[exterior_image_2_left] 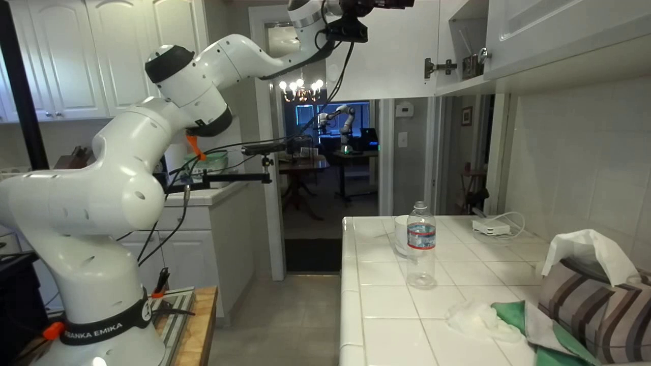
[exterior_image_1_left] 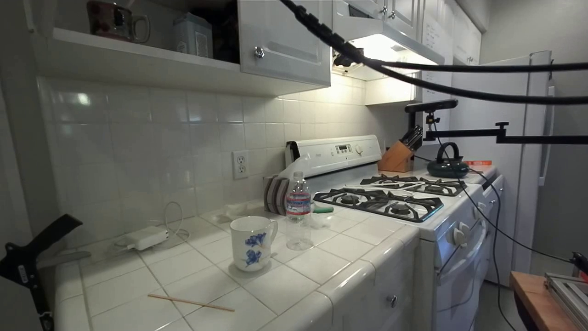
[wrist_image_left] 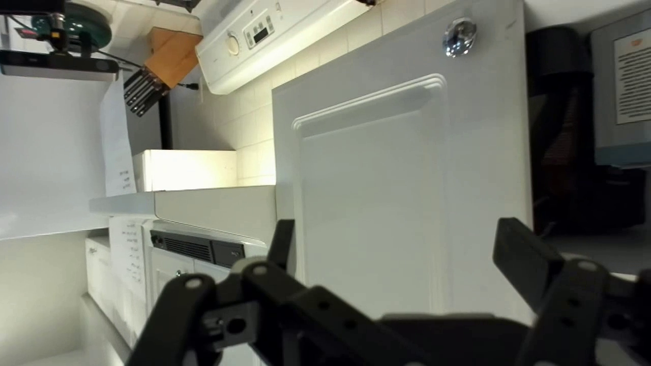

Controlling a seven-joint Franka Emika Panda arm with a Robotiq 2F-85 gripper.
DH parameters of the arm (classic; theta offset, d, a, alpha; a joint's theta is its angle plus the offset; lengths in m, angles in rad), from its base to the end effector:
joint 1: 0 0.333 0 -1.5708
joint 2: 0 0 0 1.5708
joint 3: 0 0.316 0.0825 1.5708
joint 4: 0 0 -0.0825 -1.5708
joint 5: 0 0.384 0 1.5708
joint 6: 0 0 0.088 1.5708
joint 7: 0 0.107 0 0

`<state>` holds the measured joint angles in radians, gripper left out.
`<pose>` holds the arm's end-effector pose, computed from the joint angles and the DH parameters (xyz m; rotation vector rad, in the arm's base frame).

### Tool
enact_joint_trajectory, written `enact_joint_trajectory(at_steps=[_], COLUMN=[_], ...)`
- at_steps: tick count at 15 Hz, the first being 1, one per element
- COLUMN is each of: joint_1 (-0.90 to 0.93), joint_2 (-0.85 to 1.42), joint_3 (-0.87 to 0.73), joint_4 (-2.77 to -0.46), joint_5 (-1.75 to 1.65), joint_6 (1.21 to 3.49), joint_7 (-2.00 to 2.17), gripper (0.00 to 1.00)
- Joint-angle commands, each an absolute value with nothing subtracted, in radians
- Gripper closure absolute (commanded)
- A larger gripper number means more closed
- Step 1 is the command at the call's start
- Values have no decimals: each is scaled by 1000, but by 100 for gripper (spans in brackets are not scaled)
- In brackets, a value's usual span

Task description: Move the bottle to the left. Then, open the right door of the wall cabinet, retrieve a cup, and place it on the counter.

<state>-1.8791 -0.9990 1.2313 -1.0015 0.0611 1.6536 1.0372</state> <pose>0.5647 0.2247 0.7707 1.7003 -1.2889 1.3155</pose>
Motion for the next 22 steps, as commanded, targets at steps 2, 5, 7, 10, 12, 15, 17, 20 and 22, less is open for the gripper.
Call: enact_joint_trajectory(at_steps=[2,5,7,10,12,15,17,20,22], joint_1=[-1797,-1836,-1886,-1910,-1924,-1933,-1957,-2004,-2045], joint_2=[-1007,-981,-976,-988,-987,-993,-999,-1000,-1010], joint_3=[1202,1224,1239,1239,1245,1255,1277,1320,1337], joint_4=[-1224,-1290,-1287,-1278,-1278,-1261,-1227,-1161,-1111], joint_5=[48,59,71,73,74,72,73,83,84], joint_6=[1865,2010,2073,2070,2083,2080,2069,2052,2035], joint_7=[1008,978,963,970,969,970,971,968,967], gripper=[0,0,0,0,0,0,0,0,0])
